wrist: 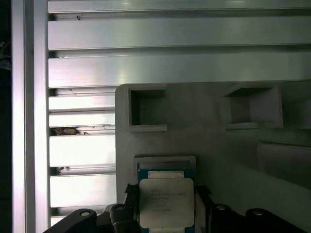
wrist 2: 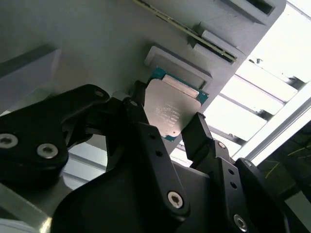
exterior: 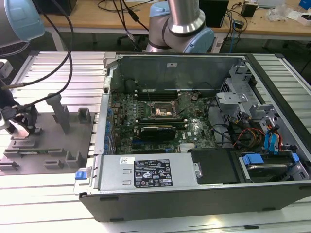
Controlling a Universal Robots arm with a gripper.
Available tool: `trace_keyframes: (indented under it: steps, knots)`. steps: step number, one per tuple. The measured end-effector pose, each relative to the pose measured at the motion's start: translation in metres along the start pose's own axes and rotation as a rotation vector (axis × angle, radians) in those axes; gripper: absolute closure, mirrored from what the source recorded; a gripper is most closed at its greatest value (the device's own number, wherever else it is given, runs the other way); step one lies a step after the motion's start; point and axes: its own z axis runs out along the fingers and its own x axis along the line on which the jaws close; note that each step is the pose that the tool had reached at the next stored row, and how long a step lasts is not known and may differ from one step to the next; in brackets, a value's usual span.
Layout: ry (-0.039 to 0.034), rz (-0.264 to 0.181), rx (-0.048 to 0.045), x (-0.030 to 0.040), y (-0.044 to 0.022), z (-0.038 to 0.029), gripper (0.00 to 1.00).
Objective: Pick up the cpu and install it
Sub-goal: 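Pick up the cpu and move it towards the insertion slot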
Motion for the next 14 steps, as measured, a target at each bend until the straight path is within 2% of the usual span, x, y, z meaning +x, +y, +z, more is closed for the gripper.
trace_keyframes:
  steps: [5,14]
  knots:
    - [-0.0001,0.0,0.0009,-0.0002,0.0006,-0.0097,0.45]
    - [-0.0001,0.0,0.0009,-0.0002,0.0006,-0.0099,0.45]
